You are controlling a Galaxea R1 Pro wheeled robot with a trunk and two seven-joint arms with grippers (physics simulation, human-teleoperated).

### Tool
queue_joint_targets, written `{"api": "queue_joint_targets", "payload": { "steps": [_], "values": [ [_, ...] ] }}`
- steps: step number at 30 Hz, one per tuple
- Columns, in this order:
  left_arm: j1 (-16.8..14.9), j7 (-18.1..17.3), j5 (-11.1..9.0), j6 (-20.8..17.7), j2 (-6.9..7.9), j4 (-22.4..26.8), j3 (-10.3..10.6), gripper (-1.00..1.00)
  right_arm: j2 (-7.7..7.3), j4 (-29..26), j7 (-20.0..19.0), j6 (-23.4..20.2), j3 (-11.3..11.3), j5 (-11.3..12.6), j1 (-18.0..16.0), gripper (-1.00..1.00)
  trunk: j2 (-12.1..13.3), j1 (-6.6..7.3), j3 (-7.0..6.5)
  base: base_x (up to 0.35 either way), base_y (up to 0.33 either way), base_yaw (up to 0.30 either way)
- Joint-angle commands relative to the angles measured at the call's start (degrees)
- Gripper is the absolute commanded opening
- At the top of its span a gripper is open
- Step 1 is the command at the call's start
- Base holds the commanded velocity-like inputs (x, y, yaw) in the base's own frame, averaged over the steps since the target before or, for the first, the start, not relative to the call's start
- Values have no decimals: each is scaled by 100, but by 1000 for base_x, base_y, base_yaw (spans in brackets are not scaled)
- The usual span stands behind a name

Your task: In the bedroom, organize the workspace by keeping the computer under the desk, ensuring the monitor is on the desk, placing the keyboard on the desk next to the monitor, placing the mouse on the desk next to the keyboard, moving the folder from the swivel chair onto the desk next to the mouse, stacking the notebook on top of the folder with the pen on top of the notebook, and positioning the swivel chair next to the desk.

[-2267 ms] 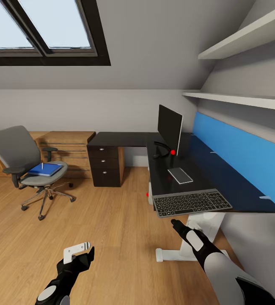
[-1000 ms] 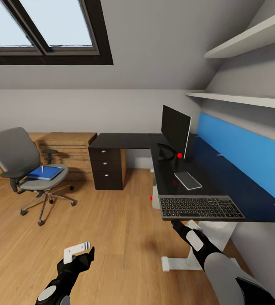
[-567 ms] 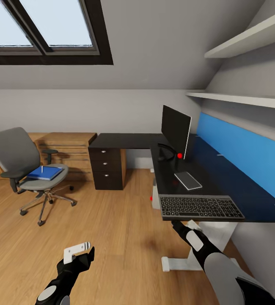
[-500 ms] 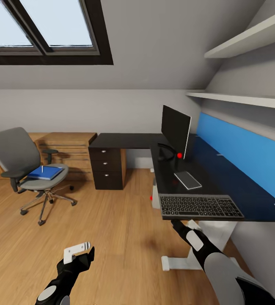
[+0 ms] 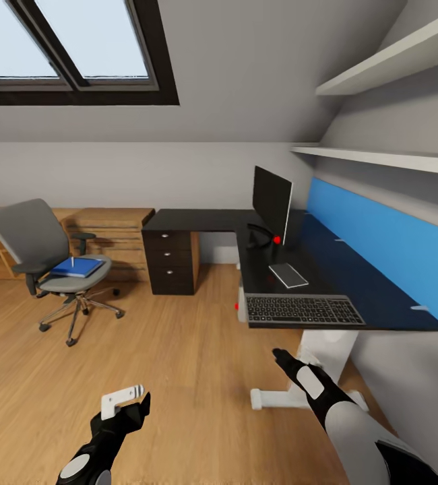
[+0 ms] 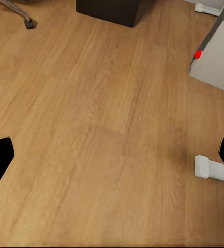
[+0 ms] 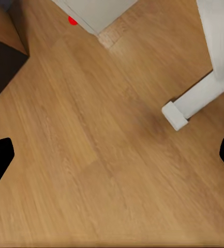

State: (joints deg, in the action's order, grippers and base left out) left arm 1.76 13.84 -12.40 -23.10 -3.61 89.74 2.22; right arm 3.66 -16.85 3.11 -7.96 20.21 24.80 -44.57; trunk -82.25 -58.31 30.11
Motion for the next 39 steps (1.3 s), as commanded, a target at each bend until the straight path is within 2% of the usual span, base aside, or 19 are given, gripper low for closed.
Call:
{"api": "queue_joint_targets", "payload": {
  "steps": [1, 16, 24, 26, 30, 31, 32, 35, 36, 39],
  "values": [
    [0, 49, -61, -19, 0, 11, 7, 100, 0, -17, 32, -30, -8, 60, 1, 100, -3, 2, 5, -231, -241, 0],
    [0, 49, -62, -18, 9, -32, -8, 100, -32, -146, 25, -18, -3, 53, 1, 100, -3, 2, 5, -80, -308, 0],
    [0, 49, -61, -5, 9, -43, -10, 100, -51, -833, 30, 25, -17, 7, 7, 100, -3, 2, 5, -3, -98, 0],
    [0, 49, -57, -2, 9, -44, -16, 100, -47, -1159, 35, -53, -37, -24, 12, 100, -3, 2, 5, 0, -8, 0],
    [0, 49, -54, -2, 9, -44, -18, 100, -43, -1506, 39, -426, -41, -36, 45, 100, -3, 2, 5, 0, -3, 0],
    [0, 49, -53, -2, 9, -44, -19, 100, -41, -2060, 45, -1002, -52, -45, 203, 100, -3, 2, 5, 0, 0, 0],
    [0, 49, -52, -2, 9, -44, -19, 100, -39, -2480, 51, -1348, -55, -59, 341, 100, -3, 2, 5, 0, 0, 0],
    [0, 49, -52, -2, 9, -44, -19, 100, -29, -3278, 113, -1862, -58, -137, 623, 100, -3, 2, 5, 0, 0, 0],
    [0, 49, -52, -2, 9, -44, -19, 100, -21, -3843, 214, -2172, -59, -224, 839, 100, -3, 2, 5, 0, 0, 0],
    [0, 49, -52, -2, 9, -44, -19, 100, -12, -4631, 428, -2573, -61, -345, 1132, 100, -3, 2, 5, 0, 0, 0]
  ]
}}
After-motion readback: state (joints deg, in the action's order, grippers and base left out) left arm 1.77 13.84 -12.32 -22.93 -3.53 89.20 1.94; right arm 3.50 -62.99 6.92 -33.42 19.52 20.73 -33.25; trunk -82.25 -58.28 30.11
